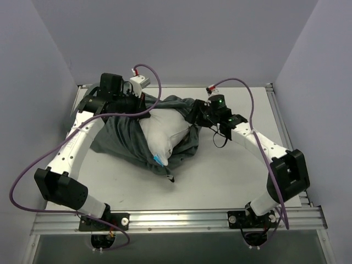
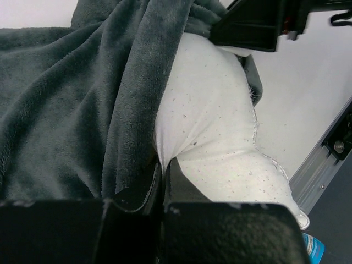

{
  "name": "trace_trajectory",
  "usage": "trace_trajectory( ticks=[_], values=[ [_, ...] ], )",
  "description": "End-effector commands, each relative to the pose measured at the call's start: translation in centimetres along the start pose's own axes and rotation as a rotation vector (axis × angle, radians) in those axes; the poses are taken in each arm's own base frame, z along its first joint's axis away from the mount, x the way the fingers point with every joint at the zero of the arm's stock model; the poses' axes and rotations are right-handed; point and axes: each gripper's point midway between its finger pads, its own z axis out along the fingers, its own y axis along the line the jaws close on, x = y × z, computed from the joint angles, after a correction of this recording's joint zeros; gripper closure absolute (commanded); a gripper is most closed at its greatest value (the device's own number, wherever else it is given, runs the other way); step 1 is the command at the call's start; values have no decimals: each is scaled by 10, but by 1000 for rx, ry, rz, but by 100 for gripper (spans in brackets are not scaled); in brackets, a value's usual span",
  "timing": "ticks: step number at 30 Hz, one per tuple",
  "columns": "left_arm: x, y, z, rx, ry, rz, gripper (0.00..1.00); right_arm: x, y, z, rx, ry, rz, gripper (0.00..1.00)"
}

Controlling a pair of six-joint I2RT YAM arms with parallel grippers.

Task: Remove the pillowcase from the pillow

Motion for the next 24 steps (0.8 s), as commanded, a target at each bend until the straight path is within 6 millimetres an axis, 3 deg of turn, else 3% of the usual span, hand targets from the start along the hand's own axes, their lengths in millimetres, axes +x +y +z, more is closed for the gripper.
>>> trace_trajectory(
  ticks=[1,3,4,6,7,11,15,17,20,23,24],
  values=[
    [-45,-18,-27,20,-165,112,98,-27,10,15,-5,-102,39,56],
    [-43,-22,-30,34,-159,120,98,-28,-1,22,42,-115,63,80],
    [-42,-24,-33,35,-158,126,98,-33,-12,22,79,-123,76,100],
    [-37,-29,-39,56,-146,138,98,-39,-33,23,144,-137,116,100],
    [-37,-33,-47,68,-155,147,98,-46,-58,19,193,-149,155,100],
    [-31,-38,-78,119,-171,136,98,-53,-120,9,304,-165,227,100],
    [-41,-52,-112,207,-229,123,98,-21,-163,28,415,-63,210,100],
    [-60,-60,-138,267,-301,101,98,-3,-173,39,426,-10,215,100],
    [-83,-56,-145,241,-361,87,98,10,-157,51,335,0,252,100],
    [-104,-43,-132,224,-407,2,98,17,-113,61,240,15,157,100],
    [-105,-39,-123,202,-401,-5,98,19,-92,61,213,40,112,81]
  ],
)
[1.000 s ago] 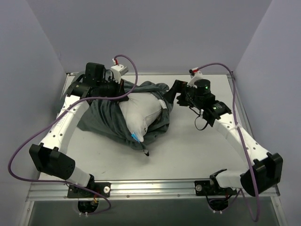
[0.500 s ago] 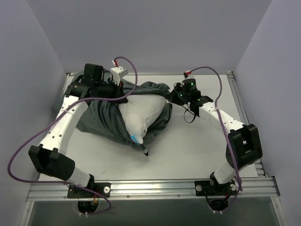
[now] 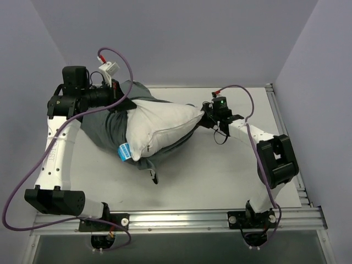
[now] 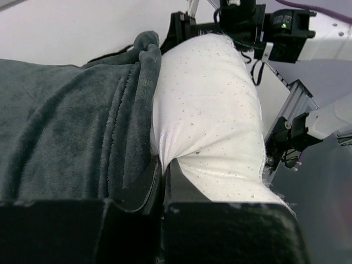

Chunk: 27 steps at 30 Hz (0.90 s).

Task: Remove the pillowcase from the pillow

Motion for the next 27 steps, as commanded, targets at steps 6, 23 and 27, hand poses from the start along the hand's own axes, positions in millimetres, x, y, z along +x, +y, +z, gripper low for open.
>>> trace_trajectory(
  ticks=[6,23,27],
  values=[
    [-39,-3,45,-127,-100,156,98,-67,-31,-90,231,-175,-39,23],
    [-19,-4,128,-125,-15,114,98,-34,111,-180,-284,-355,240,0],
    [-21,-6,128,-121,-20,110,98,-3,118,-146,-270,-270,288,0]
  ],
)
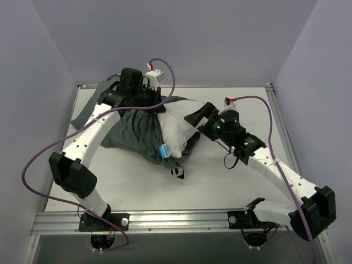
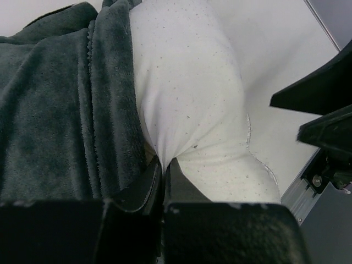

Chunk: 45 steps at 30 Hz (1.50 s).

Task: Remove the pillowcase from the pillow

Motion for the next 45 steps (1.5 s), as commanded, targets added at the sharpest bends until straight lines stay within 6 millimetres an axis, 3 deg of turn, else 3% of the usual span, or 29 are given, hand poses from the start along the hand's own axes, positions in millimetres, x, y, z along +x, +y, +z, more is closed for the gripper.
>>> trace_trajectory(
  ticks=[1,2,4,5,11,14,15,16,18,19,20,22,23,24,25,28,29,32,33,36,38,40,41,43,44,45],
  values=[
    [-59,-20,-23,33,-200,68,98,1,17,21,-63,-67,136,0],
    [-59,-22,-23,40,-199,66,98,4,20,25,-83,-78,177,0],
    [-60,-23,-23,48,-202,58,98,31,11,39,-41,-27,166,0],
    [-61,-25,-23,51,-204,57,98,33,7,45,-18,-37,149,0],
    [-59,-40,-20,125,-197,36,98,70,28,82,-60,41,94,0],
    [-49,-47,-13,167,-172,16,98,68,41,91,-96,28,70,6],
    [-48,-48,-13,174,-170,9,98,67,42,94,-105,18,61,12],
    [-46,-48,-12,181,-165,10,98,62,40,96,-110,-14,60,36],
    [-45,-49,-14,179,-161,23,98,55,37,98,-105,-40,71,66],
    [-45,-49,-15,184,-159,31,98,53,37,98,-106,-39,61,91],
    [-45,-51,-17,189,-159,40,98,47,37,99,-103,-44,56,100],
    [-39,-50,-18,188,-134,64,96,41,36,97,-101,-45,45,100],
    [-43,-50,-21,184,-135,82,50,38,31,96,-97,-48,35,100],
    [-35,-46,-24,170,-99,108,11,32,33,90,-106,-59,34,100],
    [-33,-44,-29,157,-83,126,6,29,31,87,-100,-60,33,100],
    [-35,-28,-57,89,-44,185,6,15,19,74,-69,-80,6,100],
    [-39,-11,-73,44,-58,163,6,19,20,69,-80,-52,-26,100],
    [-41,11,-110,22,-86,102,6,18,21,60,-66,-40,-60,100],
    [-37,33,-120,-34,-85,85,6,20,21,58,-67,-33,-66,100],
    [-10,55,-107,-134,10,111,6,28,28,56,-86,-10,-74,100],
    [18,78,-89,-229,111,109,6,31,32,56,-94,-1,-75,100],
    [28,106,-82,-334,144,131,6,30,34,54,-99,-3,-75,100],
    [47,121,-75,-365,196,120,6,29,35,53,-98,-4,-76,100],
    [55,152,-72,-481,225,175,6,26,36,49,-98,-10,-86,100],
    [72,159,-65,-487,269,171,6,24,40,48,-103,-13,-88,100],
    [73,164,-60,-491,267,180,3,24,42,48,-107,-14,-87,100]
  ],
)
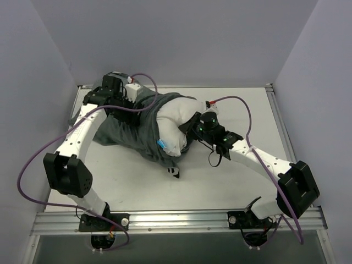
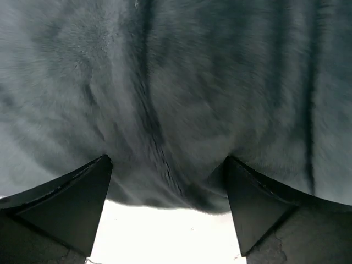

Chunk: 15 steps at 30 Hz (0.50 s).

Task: Remove the pillowcase from the pillow

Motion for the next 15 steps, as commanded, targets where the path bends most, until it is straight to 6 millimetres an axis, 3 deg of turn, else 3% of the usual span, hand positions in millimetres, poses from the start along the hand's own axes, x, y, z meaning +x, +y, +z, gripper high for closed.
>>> trace_trajectory(
  ticks=[1,2,5,7,10,11,12,13,15],
  values=[
    [11,41,20,-168,40,65,11,-35,56,-25,-158,-87,-12,100],
    [14,43,24,-173,49,54,45,-36,58,-26,-160,-91,-16,100],
    [3,41,20,-151,-17,5,98,-42,52,-29,-136,-104,-27,100],
    [-3,42,11,-151,-53,0,98,-44,42,-32,-103,-107,-34,100],
    [-5,50,-4,-171,-81,-8,98,-67,14,-48,-20,-151,-30,100],
    [-1,52,-9,-144,-80,-7,95,-80,9,-60,-11,-182,-34,100],
    [1,55,-14,-143,-81,-9,93,-95,-15,-66,53,-213,-17,100],
    [1,58,-20,-153,-87,-8,93,-105,-22,-74,70,-232,-15,100],
    [11,77,-28,-204,-73,-18,97,-132,-36,-97,97,-280,-18,100]
  ],
)
